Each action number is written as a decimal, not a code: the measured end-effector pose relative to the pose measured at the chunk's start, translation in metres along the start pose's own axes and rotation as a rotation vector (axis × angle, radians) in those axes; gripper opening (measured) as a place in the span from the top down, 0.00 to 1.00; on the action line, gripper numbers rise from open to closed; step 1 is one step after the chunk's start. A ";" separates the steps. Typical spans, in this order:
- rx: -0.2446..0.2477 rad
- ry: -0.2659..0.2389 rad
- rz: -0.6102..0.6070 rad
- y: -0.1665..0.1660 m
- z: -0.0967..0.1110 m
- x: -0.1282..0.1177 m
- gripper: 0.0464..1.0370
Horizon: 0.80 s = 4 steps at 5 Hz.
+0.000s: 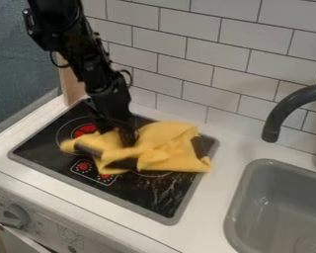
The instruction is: Move the cloth from left to the right edge of the burner
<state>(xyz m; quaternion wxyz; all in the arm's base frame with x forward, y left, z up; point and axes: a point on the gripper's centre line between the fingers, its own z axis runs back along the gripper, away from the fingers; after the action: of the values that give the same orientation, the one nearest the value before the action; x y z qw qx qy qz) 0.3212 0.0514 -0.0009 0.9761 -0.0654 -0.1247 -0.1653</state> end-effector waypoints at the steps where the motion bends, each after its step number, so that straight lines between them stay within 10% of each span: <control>1: 0.005 -0.014 -0.059 -0.012 0.003 -0.018 0.04; 4: -0.041 -0.022 0.048 -0.006 0.015 -0.025 0.04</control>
<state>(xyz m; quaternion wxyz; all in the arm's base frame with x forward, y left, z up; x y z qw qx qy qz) 0.2927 0.0561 0.0073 0.9768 -0.0901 -0.1306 -0.1436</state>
